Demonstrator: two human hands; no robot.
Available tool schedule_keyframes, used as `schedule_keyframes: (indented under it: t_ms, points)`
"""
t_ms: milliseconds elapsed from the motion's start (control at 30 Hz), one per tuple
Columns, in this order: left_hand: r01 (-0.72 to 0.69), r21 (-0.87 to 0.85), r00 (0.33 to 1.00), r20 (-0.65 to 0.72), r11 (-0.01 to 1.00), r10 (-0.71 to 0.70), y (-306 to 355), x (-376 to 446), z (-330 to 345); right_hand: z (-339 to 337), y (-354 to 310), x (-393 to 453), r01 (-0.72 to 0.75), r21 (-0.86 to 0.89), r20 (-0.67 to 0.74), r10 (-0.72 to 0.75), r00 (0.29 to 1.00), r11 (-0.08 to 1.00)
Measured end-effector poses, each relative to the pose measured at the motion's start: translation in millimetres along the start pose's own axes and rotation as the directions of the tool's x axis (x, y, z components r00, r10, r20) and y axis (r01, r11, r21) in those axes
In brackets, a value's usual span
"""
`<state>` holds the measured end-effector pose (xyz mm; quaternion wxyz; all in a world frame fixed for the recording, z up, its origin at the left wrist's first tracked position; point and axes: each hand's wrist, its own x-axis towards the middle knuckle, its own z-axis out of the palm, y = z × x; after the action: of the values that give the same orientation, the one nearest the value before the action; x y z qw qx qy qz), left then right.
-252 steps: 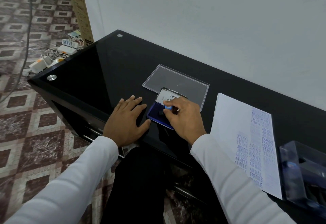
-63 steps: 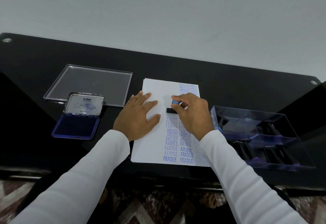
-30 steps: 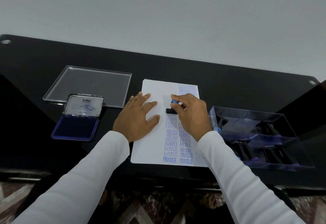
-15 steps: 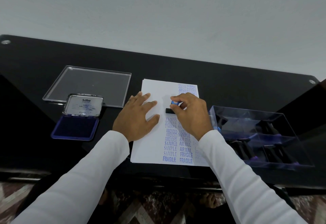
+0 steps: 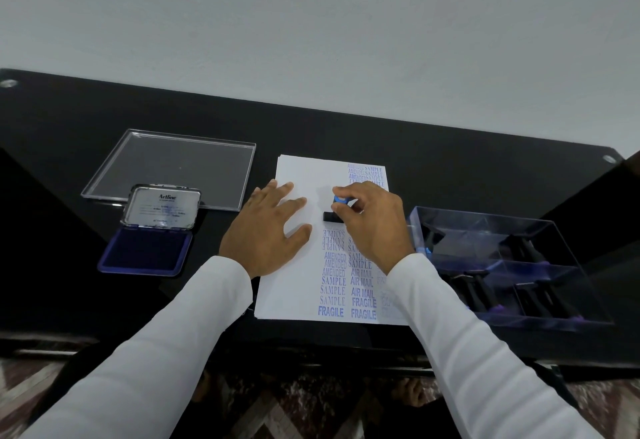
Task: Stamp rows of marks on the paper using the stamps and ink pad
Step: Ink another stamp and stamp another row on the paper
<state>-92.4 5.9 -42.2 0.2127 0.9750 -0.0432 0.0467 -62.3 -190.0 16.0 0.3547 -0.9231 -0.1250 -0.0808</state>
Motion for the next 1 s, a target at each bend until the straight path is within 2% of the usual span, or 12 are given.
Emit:
schedule_keyframes:
  t_ms: [733,867,1000]
  points:
    - [-0.011,-0.008,1.000,-0.023,1.000,0.011,0.5,0.3,-0.3,-3.1,-1.4,-1.4,-0.022,0.047,0.000,0.022,1.000,0.999]
    - [-0.024,-0.019,0.999,-0.024,1.000,0.024,0.7,-0.9,-0.8,-9.9,1.8,-3.1,-0.091,0.156,-0.104,0.108,0.989,0.984]
    - [-0.029,-0.034,0.999,-0.037,0.999,0.028,1.7,-2.0,-1.9,-17.0,3.9,-4.7,-0.198,0.375,-0.199,0.287,0.937,0.906]
